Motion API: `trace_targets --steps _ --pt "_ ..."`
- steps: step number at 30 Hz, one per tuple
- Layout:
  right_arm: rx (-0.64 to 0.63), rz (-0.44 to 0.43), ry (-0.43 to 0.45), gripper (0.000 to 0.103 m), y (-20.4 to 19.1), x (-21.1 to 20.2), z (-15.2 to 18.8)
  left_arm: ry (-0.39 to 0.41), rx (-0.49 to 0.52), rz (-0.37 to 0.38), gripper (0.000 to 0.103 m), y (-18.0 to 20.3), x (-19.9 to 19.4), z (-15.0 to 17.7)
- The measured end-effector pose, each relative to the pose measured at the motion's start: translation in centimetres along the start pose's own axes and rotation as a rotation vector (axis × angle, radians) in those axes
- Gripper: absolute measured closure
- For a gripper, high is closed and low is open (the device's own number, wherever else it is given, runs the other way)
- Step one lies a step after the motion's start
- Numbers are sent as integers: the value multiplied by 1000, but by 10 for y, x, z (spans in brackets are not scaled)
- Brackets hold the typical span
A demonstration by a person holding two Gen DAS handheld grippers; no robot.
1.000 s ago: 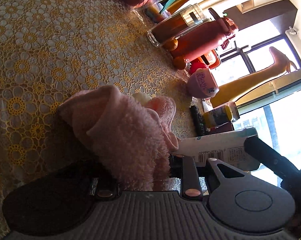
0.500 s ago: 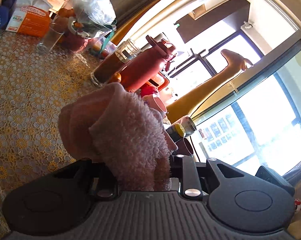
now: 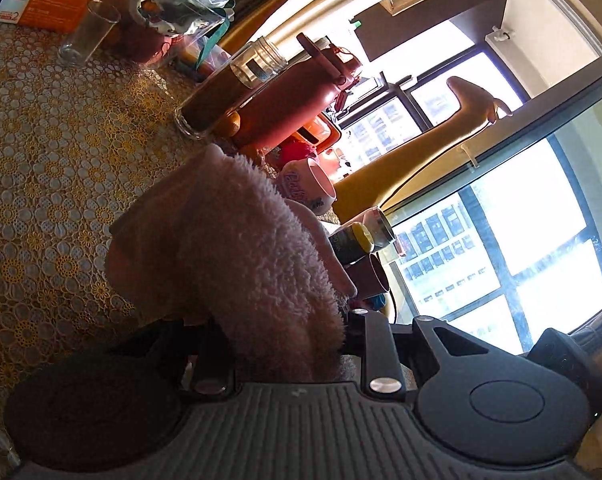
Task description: Organize objects
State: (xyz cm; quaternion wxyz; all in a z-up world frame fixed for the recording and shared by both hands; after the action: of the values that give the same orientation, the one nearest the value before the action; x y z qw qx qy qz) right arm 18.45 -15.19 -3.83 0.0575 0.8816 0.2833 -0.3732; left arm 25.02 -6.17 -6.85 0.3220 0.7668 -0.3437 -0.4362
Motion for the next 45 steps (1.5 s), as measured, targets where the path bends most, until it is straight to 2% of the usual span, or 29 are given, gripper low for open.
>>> trace_targets --steps 9,13,16,20,23,25,30,32,34,35,36,38,45 --pt "-7 -15 12 51 1 -2 1 -43 -125 -12 79 -46 23 20" --pt "2 -25 22 51 4 -4 3 -55 -136 -38 79 -60 29 26" --pt "11 -30 24 51 6 -5 3 -76 -74 -79 79 -61 27 27" --pt "21 -38 22 51 9 -6 4 -144 172 -236 79 -47 13 30" --pt "25 -41 24 51 10 -7 5 -171 271 -339 78 -51 0 30" --pt "24 -41 25 51 10 -7 5 -187 282 -363 78 -58 -6 30" --pt "19 -37 24 51 10 -7 6 -296 260 -405 75 -88 -4 50" --pt "20 -35 22 51 9 -7 6 -286 229 -376 75 -92 -7 50" --pt "21 -33 20 51 10 -7 5 -284 206 -380 70 -95 -11 50" --pt "21 -33 19 51 10 -7 5 -282 215 -395 60 -94 -14 49" --pt "20 -31 17 51 9 -6 5 -280 233 -424 45 -94 -18 48" --pt "19 -30 15 51 9 -6 5 -266 282 -512 25 -94 -29 44" --pt "17 -30 15 51 9 -6 6 -224 328 -627 23 -89 -71 36"
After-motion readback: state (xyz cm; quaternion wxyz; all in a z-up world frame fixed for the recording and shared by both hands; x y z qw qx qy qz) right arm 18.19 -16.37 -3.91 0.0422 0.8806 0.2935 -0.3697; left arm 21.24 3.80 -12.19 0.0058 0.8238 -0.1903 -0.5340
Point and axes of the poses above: each gripper's, at about its wrist camera, not at the fingertips, and x roughly the way its jaws point, y to its right, z to its underside, the point moved 10 cm from there along x, roughly the way its jaws point, and after that the axes turned 6 degrees about -y, right-handed, at the moved point
